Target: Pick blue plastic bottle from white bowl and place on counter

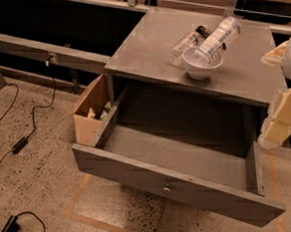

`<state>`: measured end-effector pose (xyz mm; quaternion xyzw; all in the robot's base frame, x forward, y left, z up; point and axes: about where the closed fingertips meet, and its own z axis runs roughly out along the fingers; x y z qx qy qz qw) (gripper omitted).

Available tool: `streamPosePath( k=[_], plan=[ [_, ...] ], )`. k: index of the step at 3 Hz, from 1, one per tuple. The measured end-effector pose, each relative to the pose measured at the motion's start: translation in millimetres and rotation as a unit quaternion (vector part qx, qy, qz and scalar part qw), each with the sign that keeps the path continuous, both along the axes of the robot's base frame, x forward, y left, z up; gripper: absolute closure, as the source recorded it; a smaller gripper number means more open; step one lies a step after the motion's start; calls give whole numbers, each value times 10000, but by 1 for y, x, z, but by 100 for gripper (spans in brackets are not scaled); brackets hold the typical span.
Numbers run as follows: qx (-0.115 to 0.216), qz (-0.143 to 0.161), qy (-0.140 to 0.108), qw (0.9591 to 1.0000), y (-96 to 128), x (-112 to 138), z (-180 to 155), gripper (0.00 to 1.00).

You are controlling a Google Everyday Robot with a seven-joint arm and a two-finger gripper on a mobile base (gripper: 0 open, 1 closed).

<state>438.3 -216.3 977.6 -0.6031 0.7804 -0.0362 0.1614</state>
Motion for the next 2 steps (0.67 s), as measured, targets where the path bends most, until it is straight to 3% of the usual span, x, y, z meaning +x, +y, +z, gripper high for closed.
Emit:
streamPosePath(
  k=[1, 2],
  plan=[
    [-1, 1, -3, 10000, 0, 0, 0, 0],
    [-318, 140, -614, 9975, -8, 19, 13, 0]
  ],
)
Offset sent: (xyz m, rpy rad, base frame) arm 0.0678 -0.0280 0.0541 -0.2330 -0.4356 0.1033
